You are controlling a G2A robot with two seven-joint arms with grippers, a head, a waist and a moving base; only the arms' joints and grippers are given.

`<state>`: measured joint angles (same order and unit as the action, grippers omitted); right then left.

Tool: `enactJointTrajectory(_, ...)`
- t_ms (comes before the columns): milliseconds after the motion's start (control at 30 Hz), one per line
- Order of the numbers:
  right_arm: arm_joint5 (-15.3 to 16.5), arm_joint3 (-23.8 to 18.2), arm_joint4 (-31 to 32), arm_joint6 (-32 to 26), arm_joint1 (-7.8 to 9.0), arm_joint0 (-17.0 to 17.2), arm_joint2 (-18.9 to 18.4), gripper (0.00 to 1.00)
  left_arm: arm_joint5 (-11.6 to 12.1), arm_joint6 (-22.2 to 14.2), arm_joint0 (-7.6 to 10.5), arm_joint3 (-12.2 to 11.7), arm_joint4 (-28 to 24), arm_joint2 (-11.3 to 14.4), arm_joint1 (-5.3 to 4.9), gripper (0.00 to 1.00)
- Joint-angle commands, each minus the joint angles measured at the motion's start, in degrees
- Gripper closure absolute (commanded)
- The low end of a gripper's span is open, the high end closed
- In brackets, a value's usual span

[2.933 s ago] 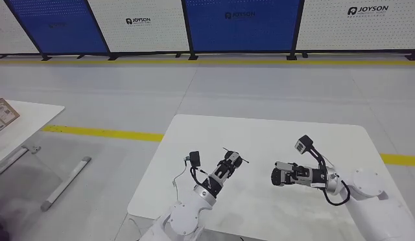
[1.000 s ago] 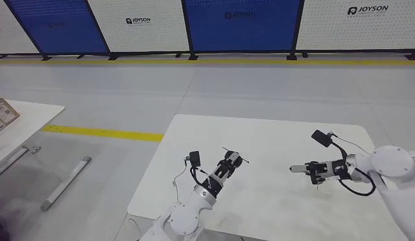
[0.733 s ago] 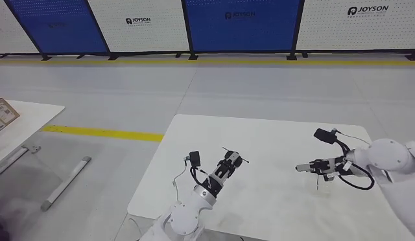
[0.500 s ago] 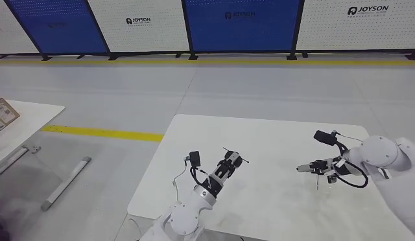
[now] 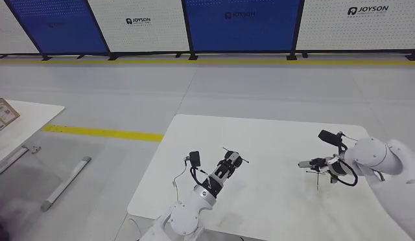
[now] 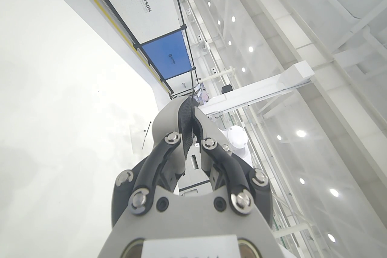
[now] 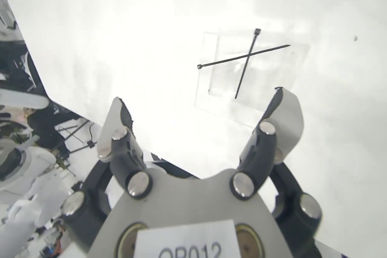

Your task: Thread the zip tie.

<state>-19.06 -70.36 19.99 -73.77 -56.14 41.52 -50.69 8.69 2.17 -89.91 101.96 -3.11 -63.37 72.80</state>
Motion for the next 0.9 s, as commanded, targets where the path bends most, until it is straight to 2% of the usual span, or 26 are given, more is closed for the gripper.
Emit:
enactJointTrajectory(0, 0.7, 0.0, -0.1, -0.1, 0.02, 0.0, 0.0, 0.0, 0.0, 0.0, 0.0, 0.0, 0.0, 0.0, 0.0, 1.0)
enactJointTrajectory(133, 1.0, -0.1, 1.0, 1.5, 0.07, 0.7, 0.1, 0.0, 0.0, 0.0, 0.0, 0.0, 0.0, 0.0, 0.0, 1.0)
enactJointTrajectory(233, 4.8, -0.4, 1.3, 0.6, 0.42, 1.1, -0.5, 0.0, 0.0, 0.0, 0.0, 0.0, 0.0, 0.0, 0.0, 1.0)
enactJointTrajectory(267, 5.4, -0.3, 1.2, 0.6, 0.55, 1.1, -1.0, 0.19, 0.0, 0.0, 0.0, 0.0, 0.0, 0.0, 0.0, 1.0)
enactJointTrajectory(300, 7.3, -0.5, 1.3, 0.0, 0.76, 1.2, -1.3, 0.56, 0.0, 0.0, 0.0, 0.0, 0.0, 0.0, 0.0, 1.0)
enactJointTrajectory(400, 9.5, -0.4, 1.5, -1.2, 1.27, 1.4, -2.6, 0.67, 0.0, 0.0, 0.0, 0.0, 0.0, 0.0, 0.0, 1.0)
enactJointTrajectory(433, 10.0, -0.4, 1.5, -1.8, 1.41, 1.4, -2.9, 0.69, 0.0, 0.0, 0.0, 0.0, 0.0, 0.0, 0.0, 1.0)
enactJointTrajectory(500, 9.7, -0.4, 2.4, -3.1, 1.65, 1.4, -3.2, 0.62, 0.0, 0.0, 0.0, 0.0, 0.0, 0.0, 0.0, 1.0)
enactJointTrajectory(667, 8.4, -0.1, 2.8, -4.7, 1.59, 1.0, -2.9, 0.63, 0.0, 0.0, 0.0, 0.0, 0.0, 0.0, 0.0, 1.0)
enactJointTrajectory(867, 6.0, 1.8, 3.9, -5.9, 0.84, -0.5, -1.0, 0.65, 0.0, 0.0, 0.0, 0.0, 0.0, 0.0, 0.0, 1.0)
